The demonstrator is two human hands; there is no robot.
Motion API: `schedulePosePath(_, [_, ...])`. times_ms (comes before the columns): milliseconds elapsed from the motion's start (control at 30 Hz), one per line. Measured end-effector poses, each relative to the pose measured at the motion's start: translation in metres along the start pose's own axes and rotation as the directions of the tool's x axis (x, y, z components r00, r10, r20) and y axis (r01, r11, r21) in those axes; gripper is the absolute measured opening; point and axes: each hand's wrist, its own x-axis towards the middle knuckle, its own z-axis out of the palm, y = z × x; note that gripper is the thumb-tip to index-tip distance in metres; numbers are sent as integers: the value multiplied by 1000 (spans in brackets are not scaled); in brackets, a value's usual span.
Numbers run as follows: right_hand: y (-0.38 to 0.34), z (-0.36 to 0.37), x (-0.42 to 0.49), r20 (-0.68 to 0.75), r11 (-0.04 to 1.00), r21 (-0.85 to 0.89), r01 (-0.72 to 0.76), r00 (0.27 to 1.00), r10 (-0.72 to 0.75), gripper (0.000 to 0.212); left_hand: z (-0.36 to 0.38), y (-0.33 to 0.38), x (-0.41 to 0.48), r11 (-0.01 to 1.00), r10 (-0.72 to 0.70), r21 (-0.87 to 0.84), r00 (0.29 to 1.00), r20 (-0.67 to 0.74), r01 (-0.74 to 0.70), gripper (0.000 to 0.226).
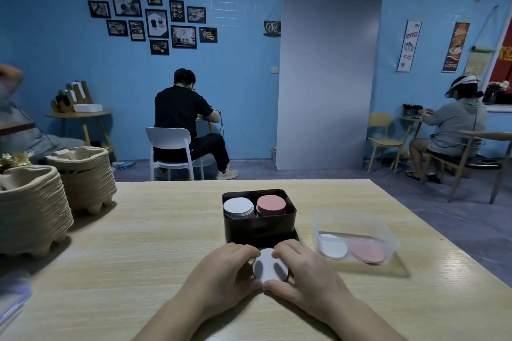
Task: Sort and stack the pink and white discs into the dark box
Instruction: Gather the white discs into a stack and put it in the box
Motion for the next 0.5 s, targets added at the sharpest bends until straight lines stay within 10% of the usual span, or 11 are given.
schedulePosePath(500, [10,4,-4,-46,996,86,31,999,-27,40,-8,8,-6,999,-22,38,999,-30,23,47])
